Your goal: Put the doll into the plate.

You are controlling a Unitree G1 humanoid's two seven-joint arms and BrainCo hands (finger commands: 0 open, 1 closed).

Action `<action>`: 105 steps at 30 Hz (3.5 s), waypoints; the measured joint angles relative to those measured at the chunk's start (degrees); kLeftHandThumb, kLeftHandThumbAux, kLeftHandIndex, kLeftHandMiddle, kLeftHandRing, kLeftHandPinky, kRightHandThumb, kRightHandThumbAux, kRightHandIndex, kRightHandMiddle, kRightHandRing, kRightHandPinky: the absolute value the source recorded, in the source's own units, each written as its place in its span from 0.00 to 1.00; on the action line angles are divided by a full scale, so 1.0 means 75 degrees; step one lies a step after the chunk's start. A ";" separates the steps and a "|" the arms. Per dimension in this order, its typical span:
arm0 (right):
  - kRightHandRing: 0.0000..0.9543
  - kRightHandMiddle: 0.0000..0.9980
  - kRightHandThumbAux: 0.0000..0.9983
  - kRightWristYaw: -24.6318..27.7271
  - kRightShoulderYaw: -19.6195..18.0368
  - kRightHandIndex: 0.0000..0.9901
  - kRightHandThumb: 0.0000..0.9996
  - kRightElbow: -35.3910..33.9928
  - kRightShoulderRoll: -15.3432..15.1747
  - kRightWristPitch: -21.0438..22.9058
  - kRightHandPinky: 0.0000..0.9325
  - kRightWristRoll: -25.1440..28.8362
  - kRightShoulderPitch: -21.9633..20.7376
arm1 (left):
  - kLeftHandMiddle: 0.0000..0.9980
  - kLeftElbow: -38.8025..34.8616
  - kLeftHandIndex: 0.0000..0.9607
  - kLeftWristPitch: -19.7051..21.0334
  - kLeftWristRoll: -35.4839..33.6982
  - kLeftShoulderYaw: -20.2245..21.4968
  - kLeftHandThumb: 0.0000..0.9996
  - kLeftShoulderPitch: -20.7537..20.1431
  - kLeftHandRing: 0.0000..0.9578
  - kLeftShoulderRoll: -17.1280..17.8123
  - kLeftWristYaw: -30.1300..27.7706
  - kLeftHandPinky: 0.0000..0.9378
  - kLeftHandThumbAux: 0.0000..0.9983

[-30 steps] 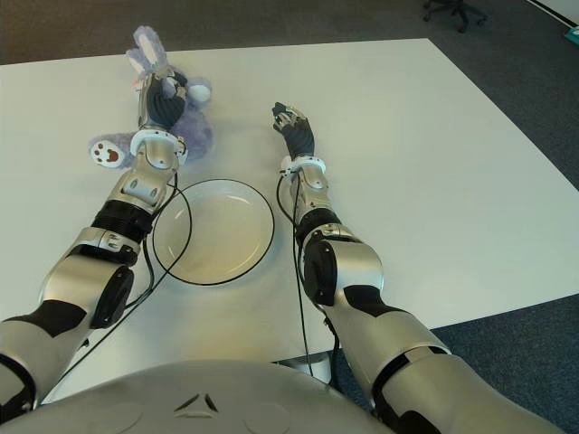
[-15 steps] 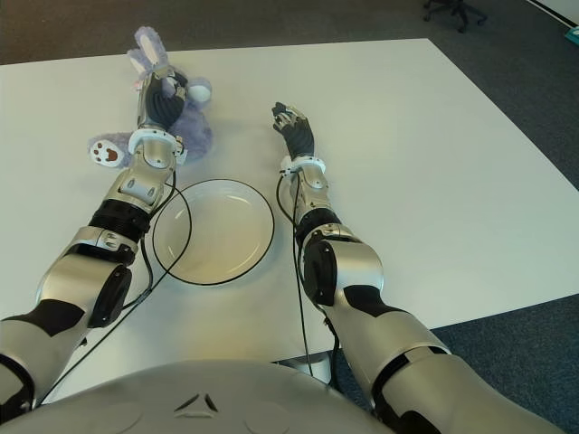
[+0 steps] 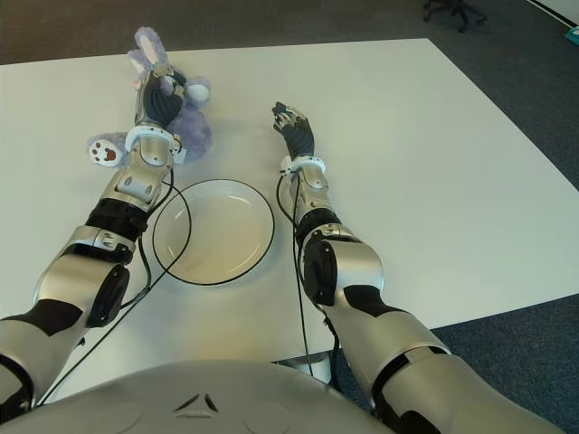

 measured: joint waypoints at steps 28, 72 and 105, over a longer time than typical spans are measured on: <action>0.13 0.17 0.73 -0.0059 -0.0042 0.41 0.70 0.0022 0.0003 -0.0004 0.14 -0.0004 -0.0002 | 0.83 -0.0123 0.46 0.0140 0.0015 -0.0003 0.73 -0.0190 0.88 0.0196 -0.0267 0.91 0.69; 0.12 0.16 0.73 -0.0220 0.0166 0.41 0.70 0.0022 0.0004 0.0025 0.14 -0.0034 -0.0031 | 0.86 0.0823 0.46 -0.0773 -0.0058 0.0008 0.73 -0.1280 0.91 0.0492 -0.0495 0.94 0.69; 0.12 0.16 0.73 -0.0512 0.0313 0.41 0.70 0.0036 0.0015 0.0027 0.12 -0.0206 -0.0069 | 0.86 0.2408 0.46 -0.1159 0.0176 -0.0207 0.73 -0.2630 0.91 0.0781 -0.0623 0.93 0.69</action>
